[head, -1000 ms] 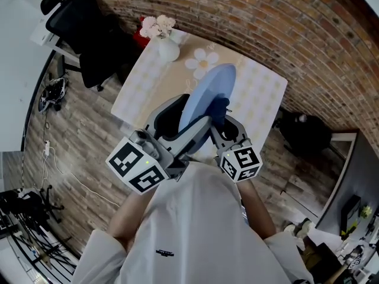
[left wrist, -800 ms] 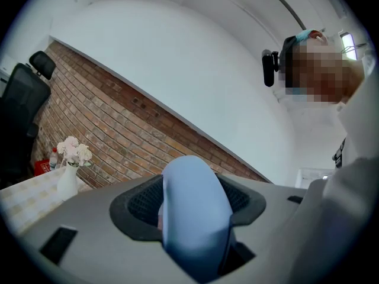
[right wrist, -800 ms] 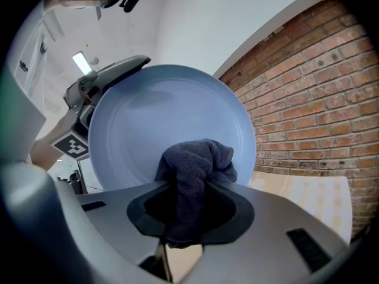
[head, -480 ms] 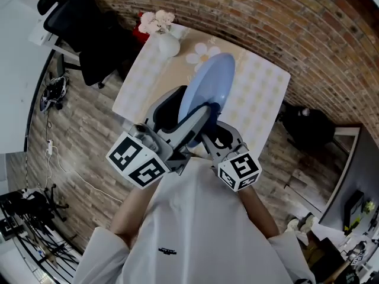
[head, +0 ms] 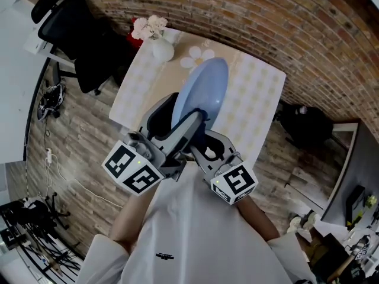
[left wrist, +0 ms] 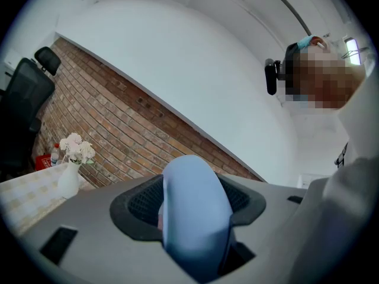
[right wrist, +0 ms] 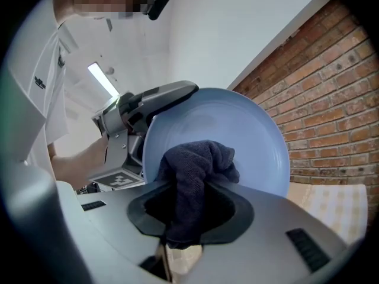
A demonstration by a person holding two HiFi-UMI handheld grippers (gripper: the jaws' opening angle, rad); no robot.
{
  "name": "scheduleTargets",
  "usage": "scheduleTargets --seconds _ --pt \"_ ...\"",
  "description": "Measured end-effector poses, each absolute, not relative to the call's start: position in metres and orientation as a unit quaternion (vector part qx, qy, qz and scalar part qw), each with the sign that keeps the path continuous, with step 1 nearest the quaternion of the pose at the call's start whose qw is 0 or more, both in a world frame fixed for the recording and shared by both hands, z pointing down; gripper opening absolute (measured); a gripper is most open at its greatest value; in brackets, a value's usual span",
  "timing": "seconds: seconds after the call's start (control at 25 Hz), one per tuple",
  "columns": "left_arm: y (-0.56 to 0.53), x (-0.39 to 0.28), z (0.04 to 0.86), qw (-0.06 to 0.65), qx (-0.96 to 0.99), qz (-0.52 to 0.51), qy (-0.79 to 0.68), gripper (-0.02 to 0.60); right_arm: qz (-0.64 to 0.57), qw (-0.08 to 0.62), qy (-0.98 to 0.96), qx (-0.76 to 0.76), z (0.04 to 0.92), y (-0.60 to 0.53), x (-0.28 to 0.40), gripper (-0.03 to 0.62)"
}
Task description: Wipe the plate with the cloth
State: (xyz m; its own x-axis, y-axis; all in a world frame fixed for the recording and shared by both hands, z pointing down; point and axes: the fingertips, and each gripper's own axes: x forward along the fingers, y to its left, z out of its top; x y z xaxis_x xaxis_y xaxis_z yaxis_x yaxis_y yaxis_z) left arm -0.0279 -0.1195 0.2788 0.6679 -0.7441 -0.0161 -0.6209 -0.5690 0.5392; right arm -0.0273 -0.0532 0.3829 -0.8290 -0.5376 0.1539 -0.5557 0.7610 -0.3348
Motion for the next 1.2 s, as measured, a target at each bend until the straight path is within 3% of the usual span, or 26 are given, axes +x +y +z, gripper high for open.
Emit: scheduleTargets --seconds 0.24,0.48,1.2 --pt "-0.117 -0.030 0.284 0.255 0.874 -0.124 -0.394 0.276 0.150 0.018 -0.946 0.286 0.366 -0.050 -0.034 0.126" --pt "-0.106 -0.029 0.286 0.249 0.880 -0.114 -0.389 0.276 0.109 -0.053 -0.942 0.313 0.322 -0.058 -0.041 0.126" --pt "-0.081 -0.015 0.290 0.258 0.892 -0.097 -0.359 0.276 0.037 -0.044 -0.926 0.373 0.307 -0.105 -0.005 0.126"
